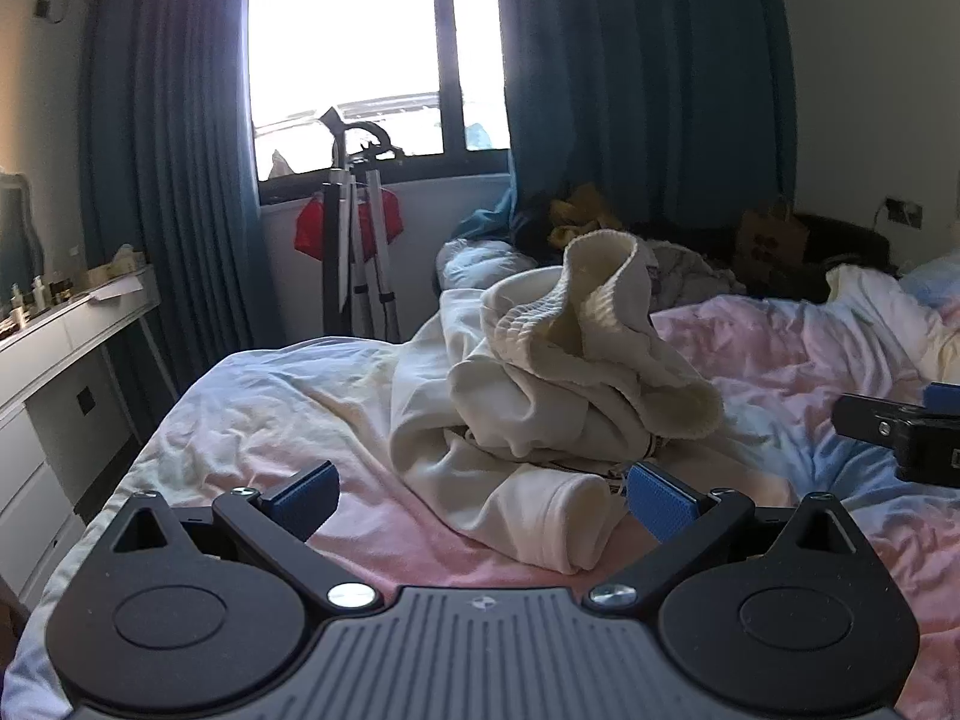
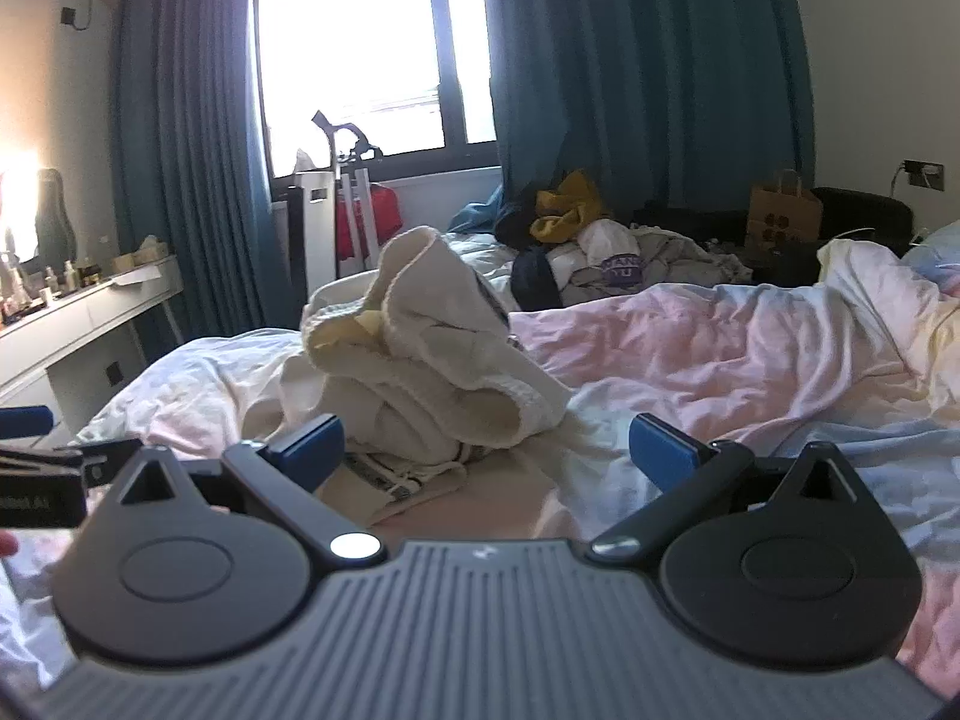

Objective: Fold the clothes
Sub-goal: 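Move both grippers toward the crumpled cream garment on the bed, then grasp the cream garment's ribbed cuff with the left gripper and lift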

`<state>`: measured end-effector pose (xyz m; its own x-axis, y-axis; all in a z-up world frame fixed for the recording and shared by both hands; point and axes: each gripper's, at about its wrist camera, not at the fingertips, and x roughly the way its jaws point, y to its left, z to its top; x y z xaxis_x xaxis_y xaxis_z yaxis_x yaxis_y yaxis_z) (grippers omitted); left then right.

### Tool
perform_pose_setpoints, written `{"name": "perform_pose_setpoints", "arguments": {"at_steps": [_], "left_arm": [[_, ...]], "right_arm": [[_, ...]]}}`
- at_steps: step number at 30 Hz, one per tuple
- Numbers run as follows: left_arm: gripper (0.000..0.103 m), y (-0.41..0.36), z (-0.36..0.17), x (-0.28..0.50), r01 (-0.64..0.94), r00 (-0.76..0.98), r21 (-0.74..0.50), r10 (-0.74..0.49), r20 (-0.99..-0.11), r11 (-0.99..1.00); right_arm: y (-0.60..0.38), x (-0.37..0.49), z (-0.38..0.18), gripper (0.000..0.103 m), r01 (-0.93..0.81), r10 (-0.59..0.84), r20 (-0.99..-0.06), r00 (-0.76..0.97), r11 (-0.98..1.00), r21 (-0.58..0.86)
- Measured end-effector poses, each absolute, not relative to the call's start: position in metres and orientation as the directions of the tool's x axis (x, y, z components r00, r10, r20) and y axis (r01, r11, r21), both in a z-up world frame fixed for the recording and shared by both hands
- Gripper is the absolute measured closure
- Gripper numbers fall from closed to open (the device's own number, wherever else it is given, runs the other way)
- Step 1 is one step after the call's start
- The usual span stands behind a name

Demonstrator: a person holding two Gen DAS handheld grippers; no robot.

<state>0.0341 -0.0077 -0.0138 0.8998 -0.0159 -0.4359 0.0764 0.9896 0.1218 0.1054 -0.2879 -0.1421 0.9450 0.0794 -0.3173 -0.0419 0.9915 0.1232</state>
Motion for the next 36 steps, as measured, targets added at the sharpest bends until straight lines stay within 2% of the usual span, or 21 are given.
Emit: {"name": "perform_pose_setpoints", "arguments": {"at_steps": [5, 10, 14, 18, 22, 24, 26, 27, 28, 29, 30, 31, 32, 36], "left_arm": [[0.0, -0.017, -0.016, 0.07, 0.093, 0.878, 0.163, -0.004, -0.478, 0.982], [0.002, -0.032, -0.028, 0.129, 0.119, 0.884, 0.239, 0.007, -0.468, 0.964], [0.002, -0.046, -0.041, 0.17, 0.128, 0.919, 0.339, 0.017, -0.395, 0.932], [0.007, -0.05, -0.046, 0.22, 0.138, 0.907, 0.303, 0.003, -0.422, 0.943], [0.007, -0.065, -0.049, 0.253, 0.129, 0.924, 0.32, 0.003, -0.383, 0.938], [0.011, -0.071, -0.052, 0.271, 0.119, 0.924, 0.319, 0.012, -0.381, 0.94], [0.028, -0.076, -0.053, 0.29, 0.103, 0.924, 0.325, 0.03, -0.382, 0.94], [0.03, -0.078, -0.053, 0.298, 0.089, 0.927, 0.333, 0.044, -0.373, 0.939], [0.039, -0.079, -0.051, 0.305, 0.086, 0.929, 0.327, 0.042, -0.367, 0.941], [0.052, -0.08, -0.048, 0.311, 0.084, 0.932, 0.319, 0.039, -0.36, 0.944], [0.059, -0.079, -0.043, 0.314, 0.074, 0.932, 0.293, 0.038, -0.359, 0.953], [0.08, -0.078, -0.038, 0.316, 0.063, 0.933, 0.264, 0.037, -0.359, 0.962], [0.095, -0.077, -0.032, 0.319, 0.053, 0.933, 0.236, 0.036, -0.358, 0.97], [0.096, -0.065, 0.0, 0.293, 0.059, 0.95, 0.17, -0.003, -0.312, 0.984]], "right_arm": [[-0.3, 0.11, -0.149, 0.0, 0.003, 0.051, -0.355, 0.933, 0.989, 0.149], [-0.314, 0.119, -0.156, 0.0, 0.021, 0.056, -0.375, 0.925, 0.979, 0.201], [-0.326, 0.129, -0.169, 0.0, 0.05, 0.055, -0.412, 0.91, 0.97, 0.239], [-0.333, 0.141, -0.183, 0.0, 0.056, 0.079, -0.438, 0.896, 0.956, 0.286], [-0.334, 0.152, -0.196, 0.0, 0.043, 0.104, -0.445, 0.889, 0.95, 0.308], [-0.331, 0.158, -0.203, 0.0, 0.025, 0.134, -0.446, 0.885, 0.943, 0.332], [-0.327, 0.161, -0.206, 0.0, 0.002, 0.157, -0.433, 0.888, 0.939, 0.345], [-0.325, 0.161, -0.207, 0.0, -0.004, 0.157, -0.422, 0.893, 0.94, 0.341], [-0.323, 0.162, -0.207, 0.0, -0.008, 0.155, -0.41, 0.899, 0.941, 0.339], [-0.322, 0.164, -0.208, 0.0, -0.012, 0.154, -0.397, 0.905, 0.942, 0.337], [-0.322, 0.165, -0.209, 0.0, -0.012, 0.153, -0.391, 0.908, 0.94, 0.34], [-0.322, 0.167, -0.21, 0.0, -0.011, 0.152, -0.385, 0.91, 0.939, 0.344], [-0.321, 0.169, -0.212, 0.0, -0.011, 0.153, -0.383, 0.911, 0.937, 0.349], [-0.318, 0.176, -0.219, 0.0, -0.013, 0.168, -0.374, 0.912, 0.923, 0.385]]}}
